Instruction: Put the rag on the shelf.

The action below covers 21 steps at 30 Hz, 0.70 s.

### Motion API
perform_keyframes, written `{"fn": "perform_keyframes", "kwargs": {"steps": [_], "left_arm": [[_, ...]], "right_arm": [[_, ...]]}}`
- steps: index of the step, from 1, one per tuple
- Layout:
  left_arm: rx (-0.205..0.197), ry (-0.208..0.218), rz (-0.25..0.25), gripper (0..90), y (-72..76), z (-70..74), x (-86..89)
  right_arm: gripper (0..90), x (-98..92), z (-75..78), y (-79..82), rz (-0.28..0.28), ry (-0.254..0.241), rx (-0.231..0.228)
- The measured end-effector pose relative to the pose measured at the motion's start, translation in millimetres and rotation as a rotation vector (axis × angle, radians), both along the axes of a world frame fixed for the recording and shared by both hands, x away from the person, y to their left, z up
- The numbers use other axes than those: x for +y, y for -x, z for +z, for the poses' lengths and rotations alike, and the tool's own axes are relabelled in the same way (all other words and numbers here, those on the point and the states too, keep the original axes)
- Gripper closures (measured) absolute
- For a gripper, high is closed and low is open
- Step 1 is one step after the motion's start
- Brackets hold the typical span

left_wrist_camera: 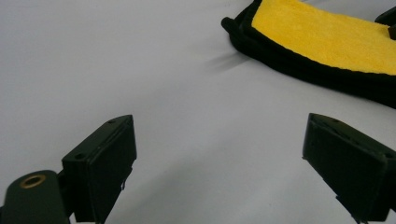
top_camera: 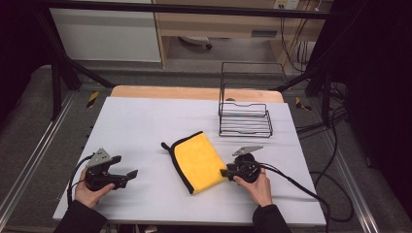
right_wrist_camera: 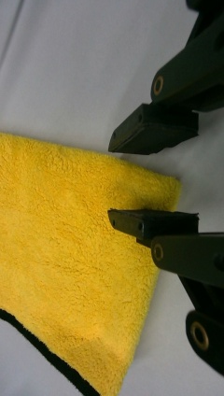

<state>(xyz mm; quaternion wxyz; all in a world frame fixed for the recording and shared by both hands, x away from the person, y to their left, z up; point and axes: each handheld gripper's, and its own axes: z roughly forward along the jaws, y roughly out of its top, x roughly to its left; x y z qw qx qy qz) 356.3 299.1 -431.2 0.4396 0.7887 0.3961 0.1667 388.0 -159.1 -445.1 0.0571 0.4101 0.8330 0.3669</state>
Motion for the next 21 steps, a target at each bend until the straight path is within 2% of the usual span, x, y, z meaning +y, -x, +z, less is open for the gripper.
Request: {"fn": "perform_keyframes", "kwargs": {"steps": [2,3,5,6,11,12,21], "left_arm": [[0.003,0.0,-0.001,9.7,-0.1,-0.3,-0.2],[0.004,-0.002,-0.003,9.9,-0.1,-0.5,-0.5],[0.006,-0.005,-0.007,9.9,-0.1,-0.7,-1.4],[0.005,-0.007,-0.009,9.9,0.0,-0.6,-1.8],[0.007,-0.006,-0.007,9.9,0.4,-0.9,-2.3],[0.009,-0.006,-0.007,10.0,0.3,-1.1,-2.3],[0.018,-0.007,-0.009,10.0,0.8,-1.3,-4.1]], "right_arm": [[69.8,-0.1,-2.0,1.8,-0.002,-0.02,0.004],[74.7,-0.9,-3.1,2.8,-0.011,-0.04,0.021],[77.5,-1.1,-2.6,3.0,-0.014,-0.042,0.028],[81.7,-0.9,-0.8,4.5,-0.023,-0.045,0.034],[83.6,-3.3,4.9,9.0,-0.037,-0.05,0.031],[83.6,-4.2,9.1,14.7,-0.049,-0.062,0.046],[83.3,-4.8,13.8,39.5,-0.093,-0.056,0.054]]}}
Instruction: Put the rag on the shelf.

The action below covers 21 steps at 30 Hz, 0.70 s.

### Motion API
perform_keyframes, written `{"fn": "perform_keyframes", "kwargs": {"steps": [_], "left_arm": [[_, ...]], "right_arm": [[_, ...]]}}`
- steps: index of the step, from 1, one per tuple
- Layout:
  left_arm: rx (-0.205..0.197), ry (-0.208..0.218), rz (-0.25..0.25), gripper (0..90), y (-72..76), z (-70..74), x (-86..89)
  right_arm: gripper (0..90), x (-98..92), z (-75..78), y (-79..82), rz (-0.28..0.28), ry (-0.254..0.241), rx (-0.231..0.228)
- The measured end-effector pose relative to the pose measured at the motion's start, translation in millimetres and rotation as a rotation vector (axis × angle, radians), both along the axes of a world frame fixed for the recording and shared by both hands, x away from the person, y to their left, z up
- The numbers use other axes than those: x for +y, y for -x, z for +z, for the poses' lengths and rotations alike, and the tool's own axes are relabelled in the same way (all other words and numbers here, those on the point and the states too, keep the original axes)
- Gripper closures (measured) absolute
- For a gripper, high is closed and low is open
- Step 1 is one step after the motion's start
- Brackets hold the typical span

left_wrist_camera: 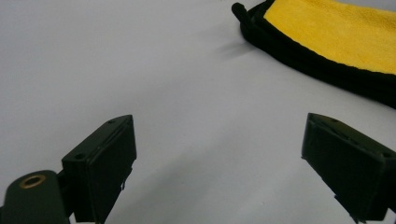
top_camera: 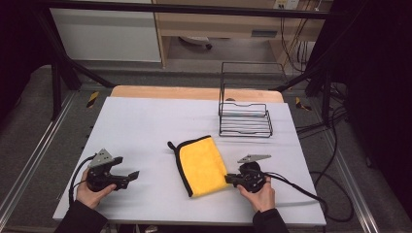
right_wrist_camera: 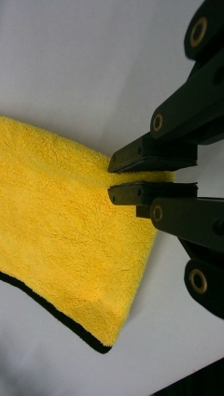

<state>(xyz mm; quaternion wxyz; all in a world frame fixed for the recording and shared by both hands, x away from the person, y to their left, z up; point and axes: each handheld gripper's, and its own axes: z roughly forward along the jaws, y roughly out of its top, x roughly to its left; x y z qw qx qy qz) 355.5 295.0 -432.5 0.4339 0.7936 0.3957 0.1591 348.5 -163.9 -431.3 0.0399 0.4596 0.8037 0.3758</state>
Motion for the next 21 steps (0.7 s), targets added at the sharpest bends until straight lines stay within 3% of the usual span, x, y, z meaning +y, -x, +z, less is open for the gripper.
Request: {"fn": "perform_keyframes", "kwargs": {"steps": [11,17,21], "left_arm": [[0.009,0.001,-0.001,9.1,1.1,1.0,-3.6],[0.015,-0.005,-0.001,8.3,0.6,0.7,-8.4],[0.022,-0.005,-0.002,7.6,-0.4,0.0,-12.8]], "right_arm": [[83.1,-12.1,-1.9,31.8,-0.022,0.01,-0.012],[78.8,-11.7,-4.4,34.7,-0.006,0.031,-0.023],[65.0,-17.0,-1.4,31.9,0.022,0.051,-0.103]]}}
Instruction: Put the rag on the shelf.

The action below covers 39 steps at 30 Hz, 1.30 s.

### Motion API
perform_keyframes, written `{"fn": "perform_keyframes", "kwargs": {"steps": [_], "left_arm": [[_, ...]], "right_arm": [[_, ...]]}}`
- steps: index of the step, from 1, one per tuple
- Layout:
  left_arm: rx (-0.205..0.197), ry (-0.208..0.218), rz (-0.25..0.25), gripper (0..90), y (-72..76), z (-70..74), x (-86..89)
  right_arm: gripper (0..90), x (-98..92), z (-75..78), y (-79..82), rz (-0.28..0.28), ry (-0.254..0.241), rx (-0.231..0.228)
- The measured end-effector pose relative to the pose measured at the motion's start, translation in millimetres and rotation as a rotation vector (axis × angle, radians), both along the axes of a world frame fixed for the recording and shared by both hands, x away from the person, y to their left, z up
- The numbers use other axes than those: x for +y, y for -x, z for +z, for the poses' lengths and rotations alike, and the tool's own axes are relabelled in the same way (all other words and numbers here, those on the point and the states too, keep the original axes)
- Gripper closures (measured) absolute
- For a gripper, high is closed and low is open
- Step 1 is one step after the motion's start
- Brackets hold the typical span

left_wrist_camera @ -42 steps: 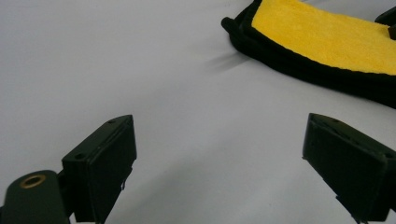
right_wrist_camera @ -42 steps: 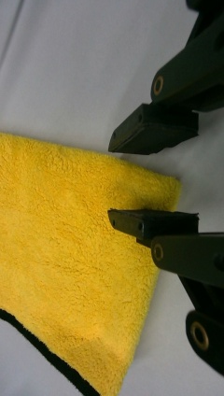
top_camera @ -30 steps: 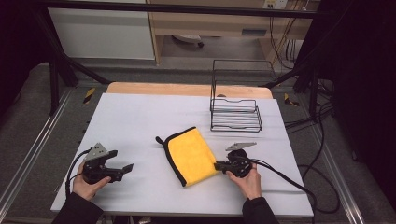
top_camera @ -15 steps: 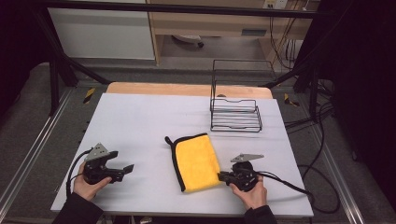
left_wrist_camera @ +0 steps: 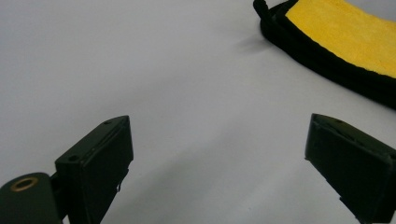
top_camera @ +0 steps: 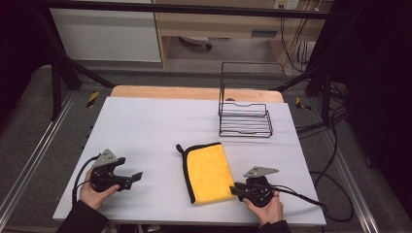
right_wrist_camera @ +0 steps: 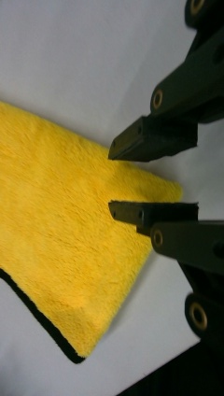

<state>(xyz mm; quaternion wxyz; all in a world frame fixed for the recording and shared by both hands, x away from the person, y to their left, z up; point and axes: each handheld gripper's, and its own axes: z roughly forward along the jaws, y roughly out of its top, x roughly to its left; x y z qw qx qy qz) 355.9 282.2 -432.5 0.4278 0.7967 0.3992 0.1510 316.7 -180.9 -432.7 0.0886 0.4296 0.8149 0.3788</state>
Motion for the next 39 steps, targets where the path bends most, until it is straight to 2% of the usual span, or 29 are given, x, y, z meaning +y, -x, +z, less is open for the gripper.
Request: {"fn": "perform_keyframes", "kwargs": {"steps": [2,4,5,7,11,13,16,19,20,26,30,39], "left_arm": [[0.004,-0.009,-0.003,7.1,-0.9,-0.7,-3.1],[0.004,-0.016,-0.007,6.2,-1.7,-0.8,-6.7],[0.004,-0.016,-0.008,5.9,-2.0,-0.6,-8.6],[0.003,-0.014,-0.016,5.8,-2.9,-0.2,-12.2],[0.005,-0.017,-0.019,5.8,-4.8,0.2,-20.4],[0.003,-0.014,-0.027,5.9,-5.9,1.1,-24.4],[0.006,-0.012,-0.027,5.9,-8.1,2.9,-31.4],[0.008,-0.014,-0.034,5.8,-9.7,4.9,-39.6],[0.006,-0.019,-0.037,5.8,-10.6,6.0,-42.1],[-0.004,-0.017,-0.05,6.2,-16.6,11.7,-59.7],[-0.002,-0.029,-0.066,6.4,-22.2,14.2,-74.8],[0.018,-0.015,-0.056,8.5,-40.5,15.7,-106.6]], "right_arm": [[55.6,-5.7,1.7,-3.5,0.001,-0.033,-0.032],[53.6,-12.5,1.8,-8.6,-0.002,-0.041,-0.046],[47.5,-18.7,0.6,-14.4,-0.002,-0.046,-0.063],[45.9,-21.4,0.3,-17.3,-0.006,-0.057,-0.066],[33.9,-30.3,-0.8,-28.5,-0.018,-0.092,-0.075],[25.9,-32.8,-1.8,-32.5,-0.023,-0.092,-0.092],[19.5,-35.5,-2.9,-37.5,-0.023,-0.103,-0.108],[14.1,-37.0,-3.5,-42.8,-0.018,-0.121,-0.105],[10.3,-38.3,-3.3,-46.1,-0.019,-0.113,-0.115],[5.0,-42.1,-1.4,-48.7,-0.033,-0.097,-0.145],[4.9,-41.8,-2.3,-48.3,-0.027,-0.092,-0.143],[3.4,-41.6,-2.0,-44.5,-0.03,-0.09,-0.139]]}}
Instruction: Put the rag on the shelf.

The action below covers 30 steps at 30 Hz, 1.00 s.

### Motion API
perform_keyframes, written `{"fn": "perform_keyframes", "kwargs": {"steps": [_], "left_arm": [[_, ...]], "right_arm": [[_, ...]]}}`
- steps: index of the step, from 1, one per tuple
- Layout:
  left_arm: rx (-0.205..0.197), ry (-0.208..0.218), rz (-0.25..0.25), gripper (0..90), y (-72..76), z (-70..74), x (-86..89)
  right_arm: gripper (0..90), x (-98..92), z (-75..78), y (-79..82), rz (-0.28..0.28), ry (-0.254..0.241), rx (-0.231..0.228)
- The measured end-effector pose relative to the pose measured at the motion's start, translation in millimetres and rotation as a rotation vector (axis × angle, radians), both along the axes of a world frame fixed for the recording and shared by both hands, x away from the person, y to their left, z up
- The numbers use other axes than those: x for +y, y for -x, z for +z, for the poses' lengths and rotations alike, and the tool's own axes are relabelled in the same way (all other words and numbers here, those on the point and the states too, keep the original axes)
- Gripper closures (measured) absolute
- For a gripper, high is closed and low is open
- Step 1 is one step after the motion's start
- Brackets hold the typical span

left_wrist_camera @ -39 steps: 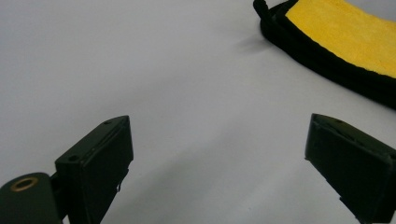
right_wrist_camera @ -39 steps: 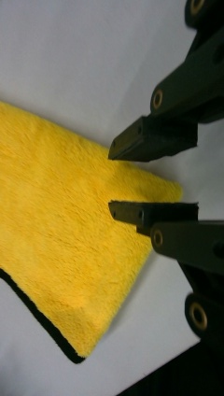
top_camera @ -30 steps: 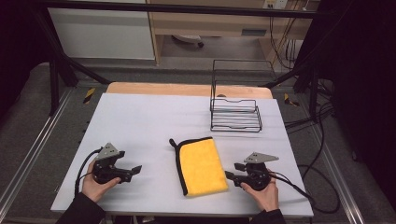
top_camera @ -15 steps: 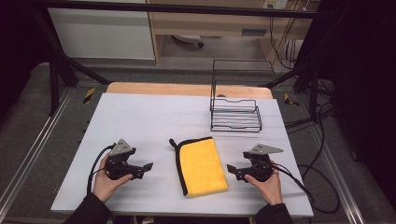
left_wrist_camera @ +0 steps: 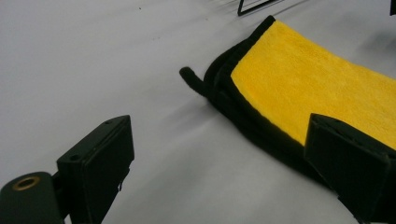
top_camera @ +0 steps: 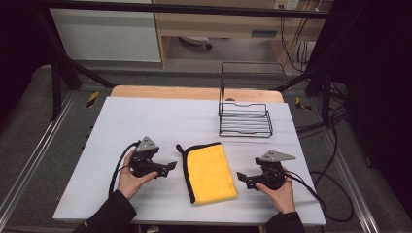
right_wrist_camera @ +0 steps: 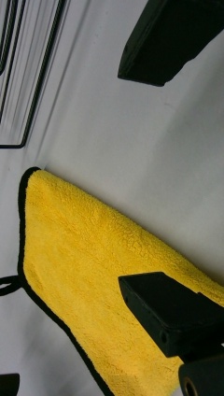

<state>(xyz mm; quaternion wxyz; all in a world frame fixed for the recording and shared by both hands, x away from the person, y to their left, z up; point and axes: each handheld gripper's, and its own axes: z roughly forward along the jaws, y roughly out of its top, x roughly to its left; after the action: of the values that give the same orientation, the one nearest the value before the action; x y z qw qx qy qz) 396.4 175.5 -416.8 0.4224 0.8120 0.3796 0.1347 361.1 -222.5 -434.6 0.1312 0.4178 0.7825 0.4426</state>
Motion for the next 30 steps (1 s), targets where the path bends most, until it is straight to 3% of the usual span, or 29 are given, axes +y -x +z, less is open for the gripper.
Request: {"fn": "perform_keyframes", "kwargs": {"steps": [6,12,16,19,25,30], "left_arm": [[0.03,-0.003,0.009,13.4,-11.8,-5.9,-19.7],[0.071,-0.022,0.054,24.0,-24.9,-16.4,-35.5],[0.071,-0.031,0.072,35.2,-31.8,-19.6,-41.9],[0.087,-0.049,0.085,37.6,-37.7,-23.3,-46.7],[0.124,-0.028,0.088,45.7,-43.0,-30.9,-51.0],[0.131,-0.026,0.09,51.2,-43.1,-31.3,-54.6]], "right_arm": [[3.2,0.7,-1.7,0.3,0.006,0.017,0.001],[3.3,0.7,-1.7,0.6,0.005,0.017,0.001],[3.3,1.1,-2.2,0.3,0.004,0.022,0.004],[3.3,1.0,-2.1,0.3,0.003,0.022,0.005],[3.3,0.9,-2.0,0.0,0.005,0.02,0.009],[3.4,0.8,-2.0,-0.6,0.008,0.02,0.011]]}}
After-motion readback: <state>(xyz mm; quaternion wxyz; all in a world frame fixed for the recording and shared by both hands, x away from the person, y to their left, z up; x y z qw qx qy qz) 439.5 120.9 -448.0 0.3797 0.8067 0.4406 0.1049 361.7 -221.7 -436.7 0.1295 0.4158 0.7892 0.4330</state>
